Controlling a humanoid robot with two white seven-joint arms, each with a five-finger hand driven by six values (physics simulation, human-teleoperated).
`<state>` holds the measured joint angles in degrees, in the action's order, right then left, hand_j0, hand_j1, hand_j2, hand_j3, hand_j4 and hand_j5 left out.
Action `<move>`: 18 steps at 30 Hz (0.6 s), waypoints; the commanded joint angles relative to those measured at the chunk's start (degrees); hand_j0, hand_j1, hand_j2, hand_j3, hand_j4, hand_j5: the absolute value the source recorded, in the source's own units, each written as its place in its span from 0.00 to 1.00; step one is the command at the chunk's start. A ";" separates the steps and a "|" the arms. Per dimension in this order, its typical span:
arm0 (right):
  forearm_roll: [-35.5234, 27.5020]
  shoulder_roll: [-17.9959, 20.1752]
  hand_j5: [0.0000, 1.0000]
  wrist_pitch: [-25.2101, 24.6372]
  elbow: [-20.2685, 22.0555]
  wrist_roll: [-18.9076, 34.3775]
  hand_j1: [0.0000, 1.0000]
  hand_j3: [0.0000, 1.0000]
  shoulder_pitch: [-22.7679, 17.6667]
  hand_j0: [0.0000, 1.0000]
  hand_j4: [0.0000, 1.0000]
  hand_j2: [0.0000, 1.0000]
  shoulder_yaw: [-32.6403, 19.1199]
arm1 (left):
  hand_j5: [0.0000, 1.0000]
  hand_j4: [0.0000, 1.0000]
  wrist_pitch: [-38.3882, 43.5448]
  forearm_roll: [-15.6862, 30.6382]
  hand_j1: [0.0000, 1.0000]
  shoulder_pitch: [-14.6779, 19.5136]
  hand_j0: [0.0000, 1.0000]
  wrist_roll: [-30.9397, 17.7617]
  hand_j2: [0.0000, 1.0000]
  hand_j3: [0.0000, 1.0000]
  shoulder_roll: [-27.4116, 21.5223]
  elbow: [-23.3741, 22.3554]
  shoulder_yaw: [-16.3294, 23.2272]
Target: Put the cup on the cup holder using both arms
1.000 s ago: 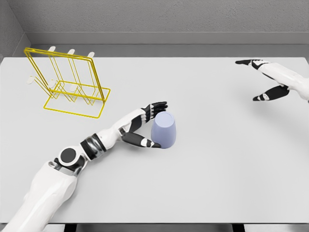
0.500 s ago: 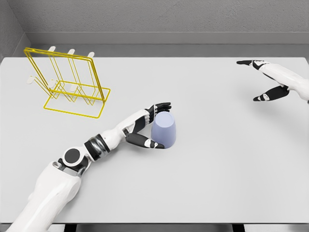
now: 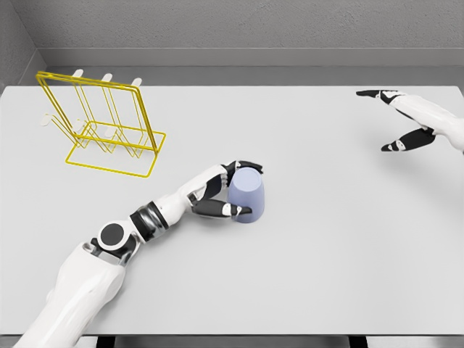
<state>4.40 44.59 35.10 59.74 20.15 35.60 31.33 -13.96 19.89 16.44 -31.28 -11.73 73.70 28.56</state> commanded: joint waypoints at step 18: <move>-0.36 0.05 1.00 -0.10 0.03 -0.03 1.00 1.00 -0.26 1.00 1.00 1.00 -1.27 | 0.37 0.37 0.16 2.17 0.37 -0.53 0.37 -0.27 0.37 0.37 -1.19 5.40 -0.79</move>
<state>4.46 44.59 35.10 59.74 20.15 35.33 30.46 -13.91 20.87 16.00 -31.55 -12.52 77.26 27.96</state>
